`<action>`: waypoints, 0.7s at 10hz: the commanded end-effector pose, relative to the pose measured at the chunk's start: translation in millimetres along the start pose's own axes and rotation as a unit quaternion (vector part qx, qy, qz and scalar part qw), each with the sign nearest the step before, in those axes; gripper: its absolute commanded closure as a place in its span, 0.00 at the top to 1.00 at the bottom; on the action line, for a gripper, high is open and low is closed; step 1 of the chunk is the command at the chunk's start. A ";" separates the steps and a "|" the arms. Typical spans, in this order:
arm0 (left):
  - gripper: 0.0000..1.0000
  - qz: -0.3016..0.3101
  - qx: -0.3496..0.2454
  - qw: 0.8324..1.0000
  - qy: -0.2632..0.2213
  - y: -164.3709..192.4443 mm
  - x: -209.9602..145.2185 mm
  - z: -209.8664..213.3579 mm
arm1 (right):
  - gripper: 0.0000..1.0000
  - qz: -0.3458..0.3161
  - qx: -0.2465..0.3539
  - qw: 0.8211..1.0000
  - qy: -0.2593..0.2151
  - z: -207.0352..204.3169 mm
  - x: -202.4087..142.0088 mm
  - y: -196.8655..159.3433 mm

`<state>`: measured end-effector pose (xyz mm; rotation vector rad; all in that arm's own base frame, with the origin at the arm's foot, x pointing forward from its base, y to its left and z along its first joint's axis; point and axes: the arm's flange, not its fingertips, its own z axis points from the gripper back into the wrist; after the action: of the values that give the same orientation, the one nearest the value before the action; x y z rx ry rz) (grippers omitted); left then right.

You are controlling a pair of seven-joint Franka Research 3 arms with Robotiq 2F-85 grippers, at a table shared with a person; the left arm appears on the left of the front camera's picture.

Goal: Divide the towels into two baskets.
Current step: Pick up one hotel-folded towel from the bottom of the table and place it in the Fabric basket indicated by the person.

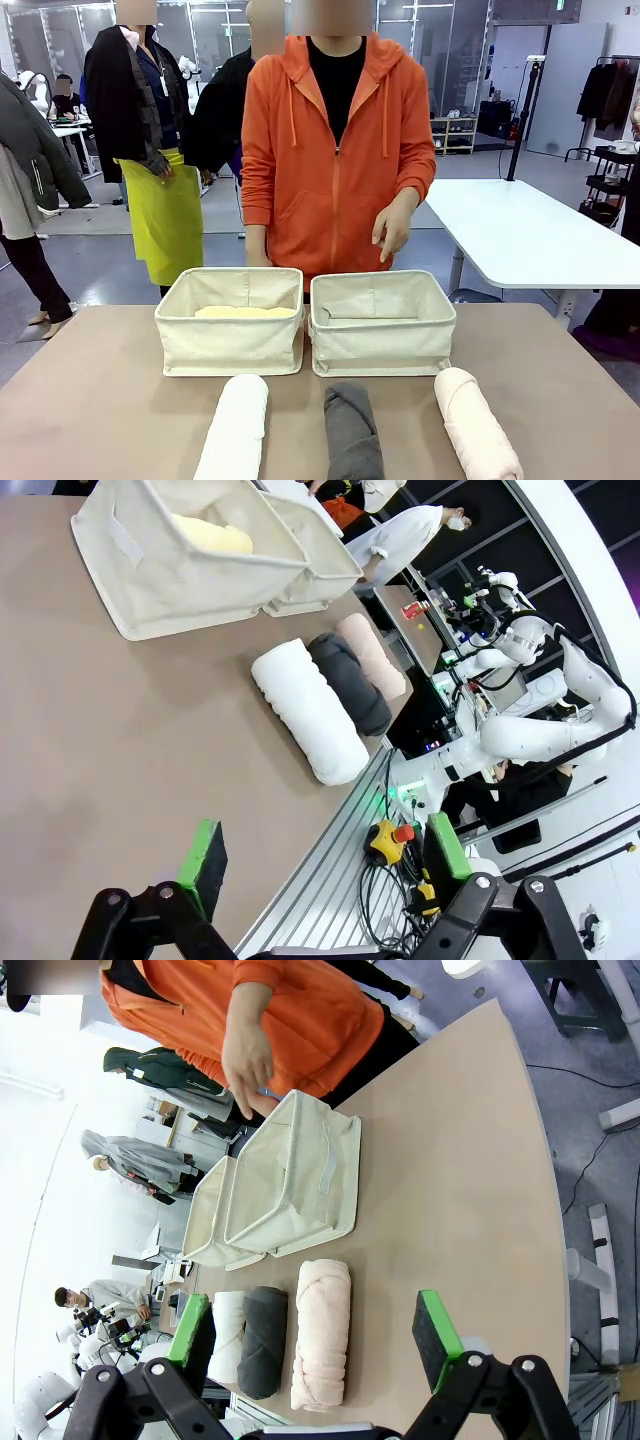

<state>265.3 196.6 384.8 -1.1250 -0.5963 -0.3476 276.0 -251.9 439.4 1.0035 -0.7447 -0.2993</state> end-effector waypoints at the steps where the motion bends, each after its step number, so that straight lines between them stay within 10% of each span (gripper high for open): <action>1: 1.00 -0.002 -0.001 1.000 -0.003 0.0 0.6 2.0 | 1.00 0.004 0.005 1.000 -0.004 1.6 -0.9 0.8; 7: 1.00 -0.002 -0.001 1.000 -0.003 0.0 0.6 2.0 | 1.00 0.000 0.000 1.000 0.000 0.0 0.0 0.0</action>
<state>265.3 196.6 384.8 -1.1250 -0.5963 -0.3476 276.2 -251.8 439.2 1.0035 -0.7440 -0.2993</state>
